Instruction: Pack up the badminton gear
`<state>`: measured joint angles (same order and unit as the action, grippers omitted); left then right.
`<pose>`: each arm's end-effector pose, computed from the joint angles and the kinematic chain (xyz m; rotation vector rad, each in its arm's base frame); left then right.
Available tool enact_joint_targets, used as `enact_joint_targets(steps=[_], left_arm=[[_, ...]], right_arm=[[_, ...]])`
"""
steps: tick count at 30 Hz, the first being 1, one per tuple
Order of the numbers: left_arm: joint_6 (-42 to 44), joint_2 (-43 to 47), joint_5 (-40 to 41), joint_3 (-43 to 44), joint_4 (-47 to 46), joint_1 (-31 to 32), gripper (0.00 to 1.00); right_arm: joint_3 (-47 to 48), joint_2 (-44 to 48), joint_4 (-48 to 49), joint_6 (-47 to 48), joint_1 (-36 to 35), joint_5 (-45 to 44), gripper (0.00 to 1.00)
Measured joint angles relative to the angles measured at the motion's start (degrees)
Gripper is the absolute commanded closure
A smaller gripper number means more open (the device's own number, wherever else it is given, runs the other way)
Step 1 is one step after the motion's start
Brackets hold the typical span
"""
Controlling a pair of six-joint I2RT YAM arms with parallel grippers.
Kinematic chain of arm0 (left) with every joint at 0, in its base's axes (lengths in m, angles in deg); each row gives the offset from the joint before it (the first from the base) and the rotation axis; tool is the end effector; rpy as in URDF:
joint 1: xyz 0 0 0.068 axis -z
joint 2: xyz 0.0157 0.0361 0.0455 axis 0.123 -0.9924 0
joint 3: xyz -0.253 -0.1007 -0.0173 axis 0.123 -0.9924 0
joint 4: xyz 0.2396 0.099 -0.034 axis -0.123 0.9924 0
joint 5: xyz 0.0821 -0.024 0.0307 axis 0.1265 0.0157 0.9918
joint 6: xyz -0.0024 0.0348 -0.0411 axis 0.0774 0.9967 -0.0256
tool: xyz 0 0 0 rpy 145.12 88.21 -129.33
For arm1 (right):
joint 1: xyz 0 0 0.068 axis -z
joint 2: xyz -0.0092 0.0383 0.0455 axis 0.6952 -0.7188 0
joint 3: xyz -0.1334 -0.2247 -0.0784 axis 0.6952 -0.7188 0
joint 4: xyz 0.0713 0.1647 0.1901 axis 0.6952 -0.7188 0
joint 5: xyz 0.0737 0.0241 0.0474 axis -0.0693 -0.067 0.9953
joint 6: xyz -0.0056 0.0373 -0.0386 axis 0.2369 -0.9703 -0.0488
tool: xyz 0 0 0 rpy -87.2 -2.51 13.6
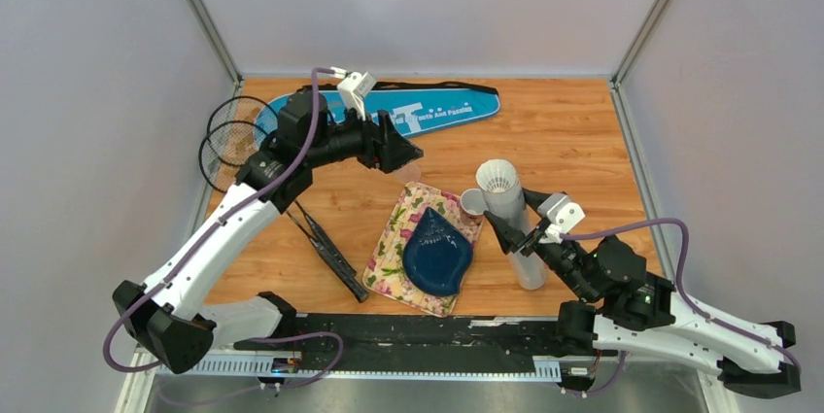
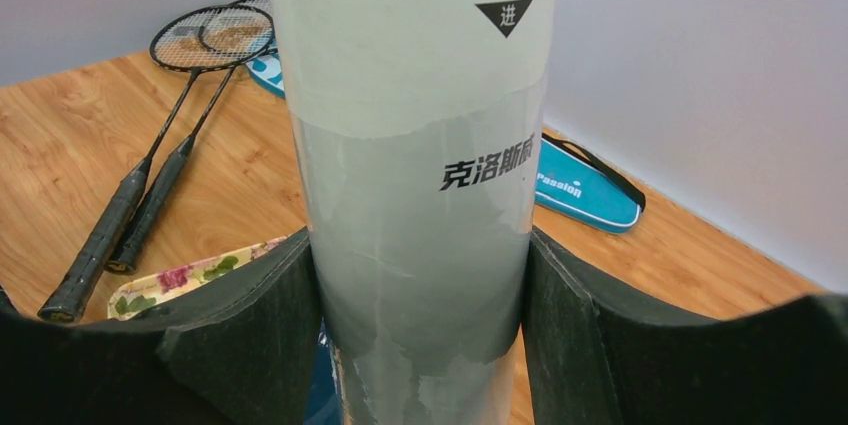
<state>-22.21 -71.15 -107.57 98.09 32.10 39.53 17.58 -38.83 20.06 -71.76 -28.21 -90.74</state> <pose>0.2094 -0.1538 0.4174 0.4619 1.8736 -1.1915 0.0486 0.0915 0.3354 -0.6977 1.3480 0.3818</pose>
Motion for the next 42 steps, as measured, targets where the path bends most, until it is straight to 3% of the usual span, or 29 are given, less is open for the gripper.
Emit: enact_joint_targets(steps=[4,8,10,13,18,22,25,29,30,34,42], left_arm=[[3.28,-3.61,9.92,-1.97,3.23,0.17,0.44],[5.99,-13.40,18.64,-2.10,5.64,-0.26,0.44],[6.19,-17.14,19.58,-2.97,6.12,-0.61,0.31],[5.70,-18.23,18.67,-7.17,4.52,-0.76,0.24],[4.70,-23.43,18.12,-4.37,5.60,-2.54,0.35],[2.82,-28.83,13.49,-2.03,4.31,-5.88,0.33],[0.24,-27.54,6.60,-7.45,-2.03,-7.30,0.27],[-2.67,-22.40,2.54,-14.38,-5.20,-6.86,0.30],[-2.29,-22.18,3.65,-13.42,-4.00,-6.58,0.36],[-1.38,-25.99,12.24,-4.44,1.38,-6.34,0.43],[-2.21,-42.42,24.44,9.66,6.38,-6.58,0.45]], right_arm=[[0.04,0.17,-1.42,-0.48,0.00,-0.74,0.69],[0.31,0.17,-3.65,-1.36,0.00,-1.01,0.69],[0.33,0.17,-4.63,-1.62,0.00,-1.03,0.69],[0.37,0.17,-5.90,-2.10,0.00,-0.94,0.69],[0.37,0.00,-6.91,-3.04,0.00,-0.04,0.69],[0.44,-0.48,-7.21,-3.26,0.00,1.27,0.70],[0.59,-0.92,-7.41,-3.28,0.00,2.16,0.70],[0.59,-0.96,-7.52,-3.28,0.00,3.13,0.70],[0.59,-1.01,-7.52,-3.28,0.00,3.30,0.70],[0.59,-1.38,-7.43,-3.26,0.00,3.85,0.70],[0.59,-1.60,-7.37,-3.26,0.00,3.87,0.70]])
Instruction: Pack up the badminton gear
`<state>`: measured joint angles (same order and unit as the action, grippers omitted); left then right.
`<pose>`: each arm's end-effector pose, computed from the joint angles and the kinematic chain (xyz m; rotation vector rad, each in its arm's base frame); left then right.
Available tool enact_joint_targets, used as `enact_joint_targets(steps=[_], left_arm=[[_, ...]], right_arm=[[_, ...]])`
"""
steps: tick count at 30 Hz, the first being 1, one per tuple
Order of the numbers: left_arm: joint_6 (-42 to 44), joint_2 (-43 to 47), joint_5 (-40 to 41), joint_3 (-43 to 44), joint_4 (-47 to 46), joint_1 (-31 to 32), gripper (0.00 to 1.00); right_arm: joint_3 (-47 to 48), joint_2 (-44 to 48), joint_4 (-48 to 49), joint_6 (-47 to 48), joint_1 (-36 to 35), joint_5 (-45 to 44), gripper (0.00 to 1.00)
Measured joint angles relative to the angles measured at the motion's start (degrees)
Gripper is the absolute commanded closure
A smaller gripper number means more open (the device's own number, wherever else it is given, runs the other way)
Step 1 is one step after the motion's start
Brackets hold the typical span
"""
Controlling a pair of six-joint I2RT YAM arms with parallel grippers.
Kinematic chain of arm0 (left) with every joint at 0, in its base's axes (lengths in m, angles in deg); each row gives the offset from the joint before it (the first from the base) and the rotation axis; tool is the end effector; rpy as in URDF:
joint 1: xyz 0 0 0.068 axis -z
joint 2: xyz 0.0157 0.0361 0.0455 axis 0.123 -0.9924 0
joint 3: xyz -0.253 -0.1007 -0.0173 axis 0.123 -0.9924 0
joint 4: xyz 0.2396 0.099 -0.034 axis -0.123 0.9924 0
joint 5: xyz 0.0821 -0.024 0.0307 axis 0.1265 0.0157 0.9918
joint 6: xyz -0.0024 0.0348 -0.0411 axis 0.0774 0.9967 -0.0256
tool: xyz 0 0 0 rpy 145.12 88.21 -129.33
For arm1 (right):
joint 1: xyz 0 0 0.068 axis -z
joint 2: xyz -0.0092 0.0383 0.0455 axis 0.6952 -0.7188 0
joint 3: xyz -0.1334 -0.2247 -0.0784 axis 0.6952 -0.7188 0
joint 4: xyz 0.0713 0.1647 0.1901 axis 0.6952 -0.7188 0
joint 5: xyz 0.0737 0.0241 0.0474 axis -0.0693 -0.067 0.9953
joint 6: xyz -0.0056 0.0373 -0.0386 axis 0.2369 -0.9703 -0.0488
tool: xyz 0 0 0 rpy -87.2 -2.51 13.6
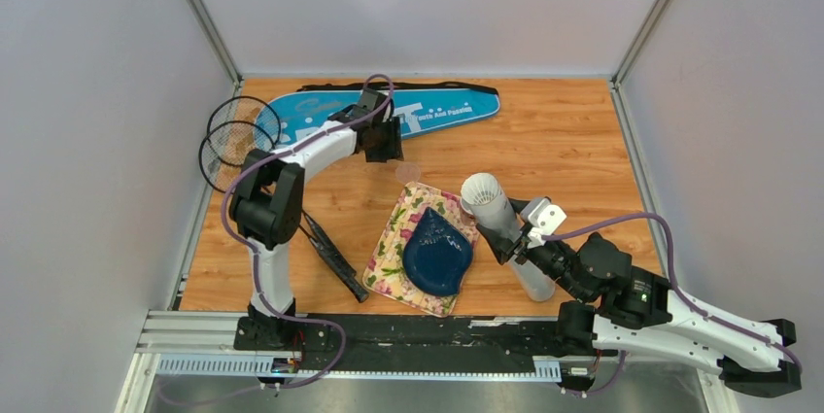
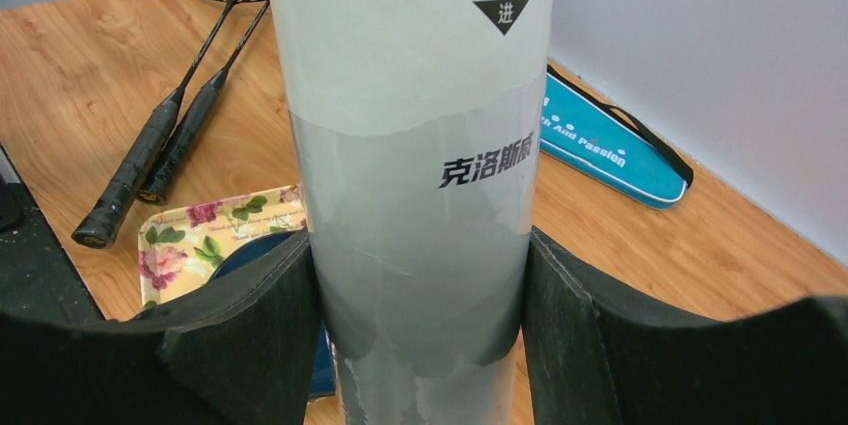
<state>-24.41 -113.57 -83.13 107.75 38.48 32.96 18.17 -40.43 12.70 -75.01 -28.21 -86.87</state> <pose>0.3789 -0.1872 0.2169 -0.0671 2.5412 -0.5108 0.0485 0.0979 0.3230 -0.8177 1.4316 0.4048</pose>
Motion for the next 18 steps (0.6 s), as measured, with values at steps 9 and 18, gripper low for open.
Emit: enact_joint_targets(steps=[9,18], left_arm=[[-0.92,-7.43,8.85,5.44,6.29,1.81,0.57],[-2.14,-8.76,9.62,5.44,6.93,3.87,0.60]], right_arm=[[0.00,0.02,0.00,0.00,0.00,-0.04,0.70],[0.00,0.07,0.00,0.00,0.00,-0.04,0.70]])
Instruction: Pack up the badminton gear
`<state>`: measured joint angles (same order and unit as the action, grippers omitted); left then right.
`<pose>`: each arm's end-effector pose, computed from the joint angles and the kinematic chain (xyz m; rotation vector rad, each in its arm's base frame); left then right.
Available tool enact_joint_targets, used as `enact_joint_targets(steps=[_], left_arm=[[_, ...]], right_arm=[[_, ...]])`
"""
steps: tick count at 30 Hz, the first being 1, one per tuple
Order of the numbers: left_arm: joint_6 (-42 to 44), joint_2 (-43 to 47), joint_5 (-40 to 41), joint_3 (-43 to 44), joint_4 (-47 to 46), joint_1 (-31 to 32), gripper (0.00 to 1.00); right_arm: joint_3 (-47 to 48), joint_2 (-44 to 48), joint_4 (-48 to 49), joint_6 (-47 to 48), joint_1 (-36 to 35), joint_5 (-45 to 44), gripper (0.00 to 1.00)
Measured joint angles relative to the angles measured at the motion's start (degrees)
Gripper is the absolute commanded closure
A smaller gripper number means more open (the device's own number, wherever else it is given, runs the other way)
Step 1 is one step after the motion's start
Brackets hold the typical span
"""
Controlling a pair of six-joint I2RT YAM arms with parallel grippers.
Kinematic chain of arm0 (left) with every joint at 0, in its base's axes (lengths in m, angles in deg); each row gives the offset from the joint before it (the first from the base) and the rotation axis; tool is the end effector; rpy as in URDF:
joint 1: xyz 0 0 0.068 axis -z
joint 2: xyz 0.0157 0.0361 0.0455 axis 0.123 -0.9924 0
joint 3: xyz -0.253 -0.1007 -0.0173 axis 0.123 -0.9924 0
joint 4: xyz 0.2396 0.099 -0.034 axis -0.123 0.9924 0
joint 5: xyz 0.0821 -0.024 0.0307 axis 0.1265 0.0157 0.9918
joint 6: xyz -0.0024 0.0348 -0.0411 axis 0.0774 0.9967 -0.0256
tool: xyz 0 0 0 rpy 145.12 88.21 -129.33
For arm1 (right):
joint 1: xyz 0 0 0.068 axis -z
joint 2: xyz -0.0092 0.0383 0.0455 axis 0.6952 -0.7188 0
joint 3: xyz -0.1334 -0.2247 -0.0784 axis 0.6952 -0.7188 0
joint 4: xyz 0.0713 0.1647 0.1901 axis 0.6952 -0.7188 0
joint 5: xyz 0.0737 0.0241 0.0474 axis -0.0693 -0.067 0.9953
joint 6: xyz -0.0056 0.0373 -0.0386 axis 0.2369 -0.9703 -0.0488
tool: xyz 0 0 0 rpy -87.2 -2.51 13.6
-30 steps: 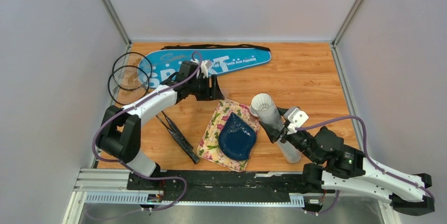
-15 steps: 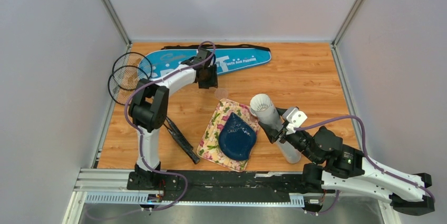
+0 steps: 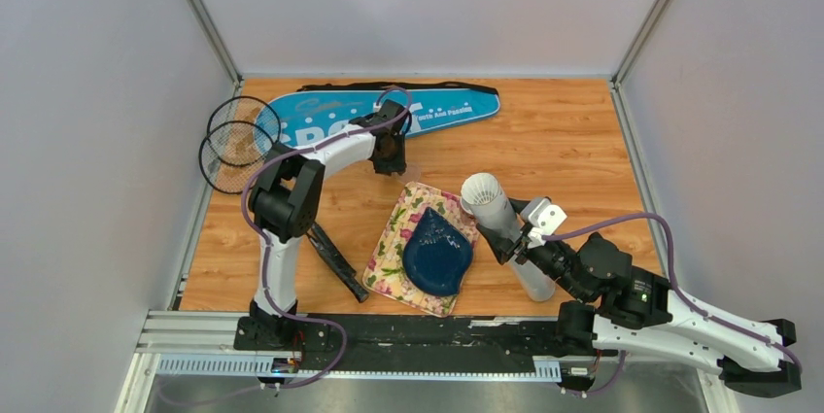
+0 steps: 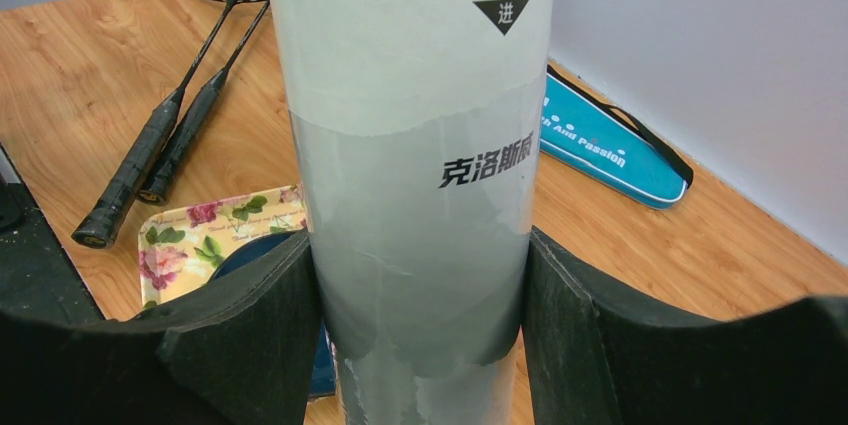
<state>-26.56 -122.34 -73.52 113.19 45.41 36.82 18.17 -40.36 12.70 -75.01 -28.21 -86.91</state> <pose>0.3828 -0.2154 0.1755 -0.0974 2.6662 -0.2491 0.0484 0.0977 0.3231 -0.8163 1.4311 0.4049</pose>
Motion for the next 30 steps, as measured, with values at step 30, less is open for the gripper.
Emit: enact_joint_targets(steps=[30], left_arm=[[-0.98,24.52,-8.15,-18.73,-3.76,-5.68,1.00]], right_arm=[[0.00,-1.01,0.76,-0.24,0.00,0.35,0.70]])
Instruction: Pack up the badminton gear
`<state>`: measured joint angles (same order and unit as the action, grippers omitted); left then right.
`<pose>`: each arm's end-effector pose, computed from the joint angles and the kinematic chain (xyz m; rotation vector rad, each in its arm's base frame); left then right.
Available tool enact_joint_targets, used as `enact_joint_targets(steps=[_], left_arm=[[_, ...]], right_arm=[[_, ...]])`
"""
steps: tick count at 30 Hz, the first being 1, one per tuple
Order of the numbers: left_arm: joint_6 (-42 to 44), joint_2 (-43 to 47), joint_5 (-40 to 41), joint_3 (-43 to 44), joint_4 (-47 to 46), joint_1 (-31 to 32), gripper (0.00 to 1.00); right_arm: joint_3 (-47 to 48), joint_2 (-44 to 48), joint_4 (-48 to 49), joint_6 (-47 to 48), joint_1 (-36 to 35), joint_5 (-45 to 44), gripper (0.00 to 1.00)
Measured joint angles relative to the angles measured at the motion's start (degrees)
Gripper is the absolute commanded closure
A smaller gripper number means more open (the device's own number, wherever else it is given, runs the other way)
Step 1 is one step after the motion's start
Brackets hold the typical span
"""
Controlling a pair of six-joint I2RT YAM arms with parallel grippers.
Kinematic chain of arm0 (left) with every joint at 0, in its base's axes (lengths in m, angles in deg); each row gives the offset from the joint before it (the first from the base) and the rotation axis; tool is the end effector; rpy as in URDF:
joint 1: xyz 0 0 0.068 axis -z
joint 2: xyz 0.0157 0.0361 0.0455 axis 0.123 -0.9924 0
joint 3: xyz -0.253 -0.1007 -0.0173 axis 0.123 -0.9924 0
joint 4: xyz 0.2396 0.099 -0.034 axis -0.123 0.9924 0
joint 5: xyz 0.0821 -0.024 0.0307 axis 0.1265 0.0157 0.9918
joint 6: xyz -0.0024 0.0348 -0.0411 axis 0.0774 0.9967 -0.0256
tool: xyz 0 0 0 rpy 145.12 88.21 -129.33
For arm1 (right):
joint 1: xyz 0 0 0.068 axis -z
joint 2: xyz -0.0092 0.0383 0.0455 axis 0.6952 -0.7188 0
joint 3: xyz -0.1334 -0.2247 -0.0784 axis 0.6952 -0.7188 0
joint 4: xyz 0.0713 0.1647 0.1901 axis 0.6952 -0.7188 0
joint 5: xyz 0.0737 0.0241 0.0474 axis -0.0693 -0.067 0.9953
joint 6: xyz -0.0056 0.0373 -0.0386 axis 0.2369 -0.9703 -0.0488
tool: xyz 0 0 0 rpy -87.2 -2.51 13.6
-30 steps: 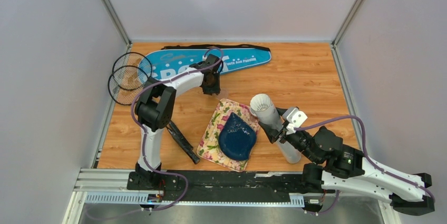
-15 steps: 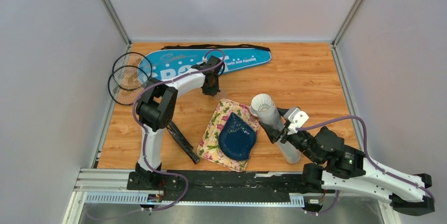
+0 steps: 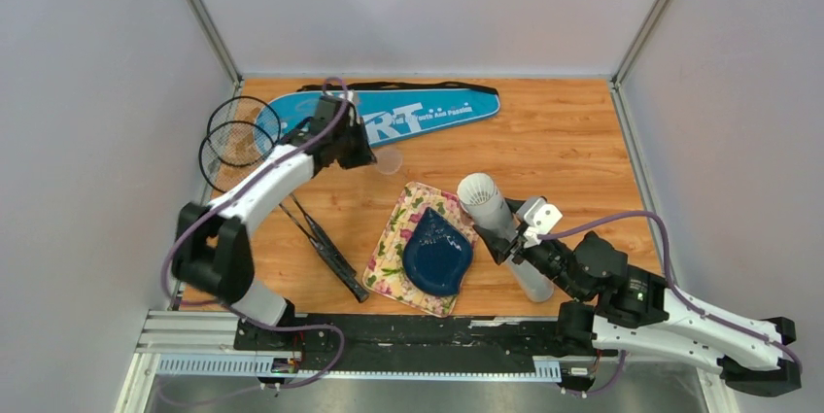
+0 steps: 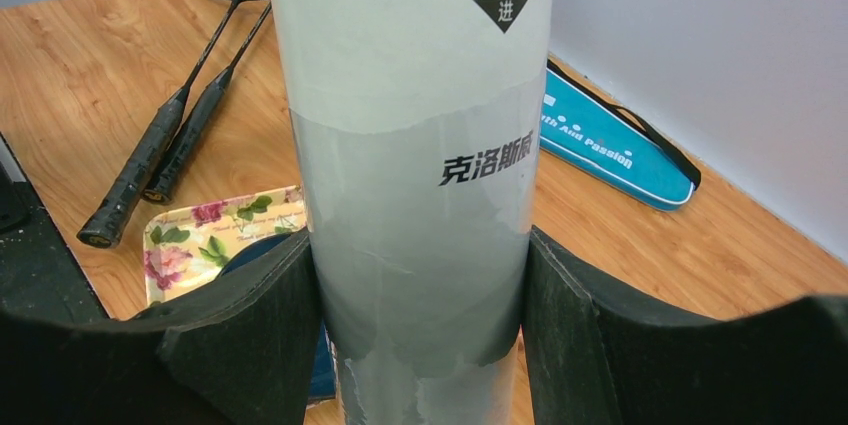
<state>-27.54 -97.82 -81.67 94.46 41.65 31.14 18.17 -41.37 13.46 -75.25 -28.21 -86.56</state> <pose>0.3215 -0.1459 0.2416 -0.1891 2.5433 -0.4838 0.0494 0.1014 0.3229 -0.8210 1.4337 0.4108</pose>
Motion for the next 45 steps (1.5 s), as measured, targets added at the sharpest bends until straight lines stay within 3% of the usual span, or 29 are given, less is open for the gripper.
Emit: enact_joint_targets(steps=[5,11,16,25,45], left_arm=[[-2.93,18.64,-15.52,-1.01,-7.56,-1.86,1.00],[-4.85,29.05,-29.97,0.52,-12.33,2.16,1.00],[-5.62,28.11,-34.88,4.61,-11.96,7.72,1.00],[-8.63,23.17,-39.08,7.76,-9.29,12.35,1.00],[1.90,20.04,-40.00,12.44,2.84,17.79,1.00]], right_arm=[[0.00,-1.40,0.72,0.35,0.00,0.24,0.71],[0.00,-1.70,0.72,1.03,0.00,1.79,0.71],[0.09,-2.23,0.55,2.21,0.00,3.43,0.71],[1.97,-6.86,0.26,4.76,0.00,5.14,0.72],[2.16,-5.88,-0.74,6.27,0.00,6.21,0.72]])
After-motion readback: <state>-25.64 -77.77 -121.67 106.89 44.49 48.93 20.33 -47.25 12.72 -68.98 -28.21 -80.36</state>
